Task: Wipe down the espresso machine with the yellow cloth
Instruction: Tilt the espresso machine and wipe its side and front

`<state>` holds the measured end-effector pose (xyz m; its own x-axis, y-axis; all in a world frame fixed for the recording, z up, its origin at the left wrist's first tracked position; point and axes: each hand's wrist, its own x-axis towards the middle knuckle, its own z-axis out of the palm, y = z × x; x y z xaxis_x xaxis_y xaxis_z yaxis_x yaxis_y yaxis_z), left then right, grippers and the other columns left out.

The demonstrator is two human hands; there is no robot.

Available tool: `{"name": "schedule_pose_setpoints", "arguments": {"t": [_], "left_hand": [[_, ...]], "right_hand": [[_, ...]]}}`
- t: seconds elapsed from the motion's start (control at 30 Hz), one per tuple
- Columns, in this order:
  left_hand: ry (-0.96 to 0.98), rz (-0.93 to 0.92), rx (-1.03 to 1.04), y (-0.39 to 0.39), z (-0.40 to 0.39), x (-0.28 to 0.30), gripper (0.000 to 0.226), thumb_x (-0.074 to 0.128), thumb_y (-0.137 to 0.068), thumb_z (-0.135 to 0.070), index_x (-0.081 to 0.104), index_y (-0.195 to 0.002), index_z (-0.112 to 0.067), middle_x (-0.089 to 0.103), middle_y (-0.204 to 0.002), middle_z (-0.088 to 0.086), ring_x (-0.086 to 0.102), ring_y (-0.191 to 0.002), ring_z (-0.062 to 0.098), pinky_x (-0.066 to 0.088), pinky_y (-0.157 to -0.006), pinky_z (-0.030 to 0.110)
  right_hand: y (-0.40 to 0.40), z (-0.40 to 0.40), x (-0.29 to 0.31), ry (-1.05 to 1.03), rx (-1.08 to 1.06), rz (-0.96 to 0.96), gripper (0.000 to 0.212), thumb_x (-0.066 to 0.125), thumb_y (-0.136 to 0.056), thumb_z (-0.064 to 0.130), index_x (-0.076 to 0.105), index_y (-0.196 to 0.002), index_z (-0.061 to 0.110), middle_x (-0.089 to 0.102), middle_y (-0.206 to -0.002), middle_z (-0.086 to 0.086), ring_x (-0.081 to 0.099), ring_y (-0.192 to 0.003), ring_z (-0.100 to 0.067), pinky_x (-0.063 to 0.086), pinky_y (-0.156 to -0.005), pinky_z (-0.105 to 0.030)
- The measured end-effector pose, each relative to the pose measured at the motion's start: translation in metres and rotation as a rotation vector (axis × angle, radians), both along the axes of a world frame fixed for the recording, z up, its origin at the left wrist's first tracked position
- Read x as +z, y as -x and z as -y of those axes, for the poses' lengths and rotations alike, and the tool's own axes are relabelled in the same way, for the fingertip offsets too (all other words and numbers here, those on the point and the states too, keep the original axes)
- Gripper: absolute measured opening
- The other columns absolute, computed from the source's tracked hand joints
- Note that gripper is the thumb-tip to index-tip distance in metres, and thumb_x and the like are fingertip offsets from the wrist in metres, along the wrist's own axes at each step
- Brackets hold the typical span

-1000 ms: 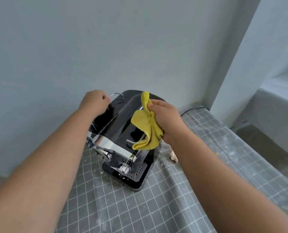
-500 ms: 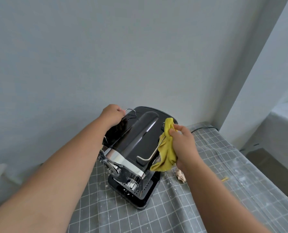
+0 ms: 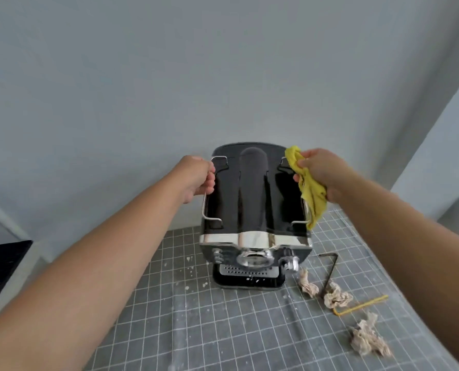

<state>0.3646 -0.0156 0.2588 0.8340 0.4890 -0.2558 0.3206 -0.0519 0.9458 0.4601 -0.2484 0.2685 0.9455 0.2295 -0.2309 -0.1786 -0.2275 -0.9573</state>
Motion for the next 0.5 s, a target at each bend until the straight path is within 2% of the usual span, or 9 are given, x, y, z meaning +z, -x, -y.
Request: {"name": "schedule_pose_setpoints", "arguments": {"t": [0.13, 0.27, 0.43, 0.5], "left_hand": [[0.152, 0.03, 0.04, 0.006, 0.023, -0.001, 0.01, 0.039, -0.099, -0.004, 0.049, -0.097, -0.003, 0.048, -0.068, 0.009, 0.056, -0.055, 0.018, 0.051, -0.04, 0.023], [0.258, 0.046, 0.07, 0.004, 0.044, -0.017, 0.012, 0.037, -0.1, -0.002, 0.045, -0.108, 0.0, 0.05, -0.07, 0.009, 0.062, -0.05, 0.016, 0.053, -0.042, 0.025], [0.267, 0.045, 0.119, 0.01, 0.054, -0.046, 0.011, 0.038, -0.101, -0.005, 0.048, -0.104, -0.001, 0.052, -0.071, 0.009, 0.063, -0.058, 0.018, 0.055, -0.045, 0.025], [0.216, 0.063, 0.126, 0.012, 0.052, -0.052, 0.01, 0.041, -0.1, -0.007, 0.049, -0.097, -0.003, 0.055, -0.073, 0.009, 0.064, -0.054, 0.016, 0.053, -0.044, 0.024]], "right_hand": [[-0.037, -0.003, 0.011, 0.272, 0.121, 0.097, 0.027, 0.047, -0.095, 0.006, 0.055, -0.121, 0.006, 0.057, -0.077, -0.01, 0.058, -0.043, -0.011, 0.049, -0.045, -0.024], [-0.048, -0.006, 0.006, 0.466, 0.211, 0.198, 0.028, 0.047, -0.094, 0.002, 0.053, -0.121, 0.003, 0.057, -0.075, -0.011, 0.056, -0.053, -0.016, 0.047, -0.053, -0.028], [-0.05, 0.005, -0.017, 0.52, 0.289, 0.174, 0.031, 0.05, -0.094, 0.016, 0.046, -0.125, 0.015, 0.066, -0.078, -0.01, 0.061, -0.065, -0.018, 0.048, -0.059, -0.029], [-0.051, 0.008, -0.017, 0.679, 0.321, 0.318, 0.031, 0.049, -0.094, 0.024, 0.047, -0.124, 0.02, 0.066, -0.09, -0.01, 0.061, -0.069, -0.017, 0.045, -0.058, -0.026]]}}
